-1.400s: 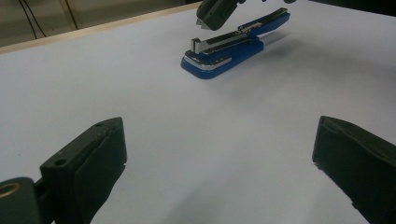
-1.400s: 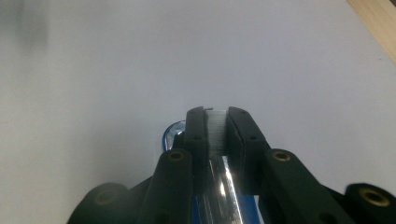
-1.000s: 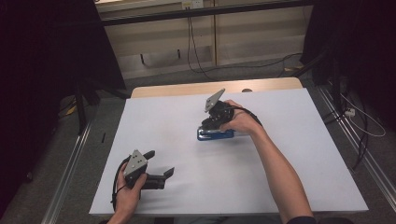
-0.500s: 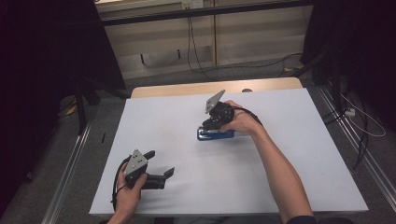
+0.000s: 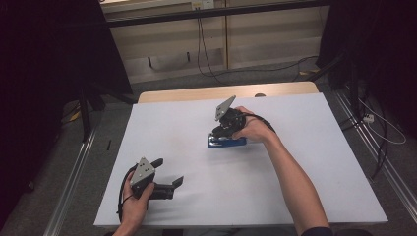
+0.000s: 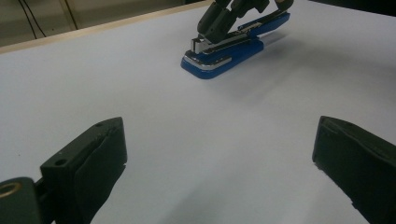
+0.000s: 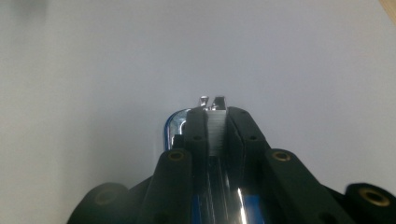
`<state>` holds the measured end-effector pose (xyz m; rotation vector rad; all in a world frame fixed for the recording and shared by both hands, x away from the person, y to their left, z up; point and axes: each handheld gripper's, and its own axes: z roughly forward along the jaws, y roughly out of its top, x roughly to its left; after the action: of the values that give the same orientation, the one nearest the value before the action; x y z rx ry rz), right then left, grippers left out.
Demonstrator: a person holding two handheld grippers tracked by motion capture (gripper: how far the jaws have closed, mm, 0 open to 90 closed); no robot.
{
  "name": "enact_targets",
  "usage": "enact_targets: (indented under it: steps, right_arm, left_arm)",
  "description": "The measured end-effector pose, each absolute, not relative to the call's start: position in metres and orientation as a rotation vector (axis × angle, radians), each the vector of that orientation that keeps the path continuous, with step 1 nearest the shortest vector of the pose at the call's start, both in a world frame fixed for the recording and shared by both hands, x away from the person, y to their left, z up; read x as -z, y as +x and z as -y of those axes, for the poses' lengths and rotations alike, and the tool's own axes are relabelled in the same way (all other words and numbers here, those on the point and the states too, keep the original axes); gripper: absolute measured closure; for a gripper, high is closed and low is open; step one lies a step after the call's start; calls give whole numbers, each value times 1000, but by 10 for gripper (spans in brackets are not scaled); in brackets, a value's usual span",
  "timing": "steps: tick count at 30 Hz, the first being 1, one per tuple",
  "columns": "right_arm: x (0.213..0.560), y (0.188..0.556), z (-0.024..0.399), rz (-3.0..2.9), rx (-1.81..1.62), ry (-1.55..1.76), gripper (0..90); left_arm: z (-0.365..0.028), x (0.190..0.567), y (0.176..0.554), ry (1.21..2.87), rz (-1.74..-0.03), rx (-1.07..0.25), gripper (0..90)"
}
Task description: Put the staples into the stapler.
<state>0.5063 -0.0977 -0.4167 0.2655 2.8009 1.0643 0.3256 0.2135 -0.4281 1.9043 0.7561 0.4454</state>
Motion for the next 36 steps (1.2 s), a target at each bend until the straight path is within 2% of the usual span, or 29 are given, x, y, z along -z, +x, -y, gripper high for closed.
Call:
enact_targets:
  steps: [26, 36]
  right_arm:
    - [418, 508, 96, -2794, -1100, 316, 773]
    - [416, 509, 97, -2762, -1138, 431, 670]
  left_arm:
    - [-215, 428, 326, 1902, -768, -459, 32]
    - [-215, 428, 326, 1904, -764, -454, 32]
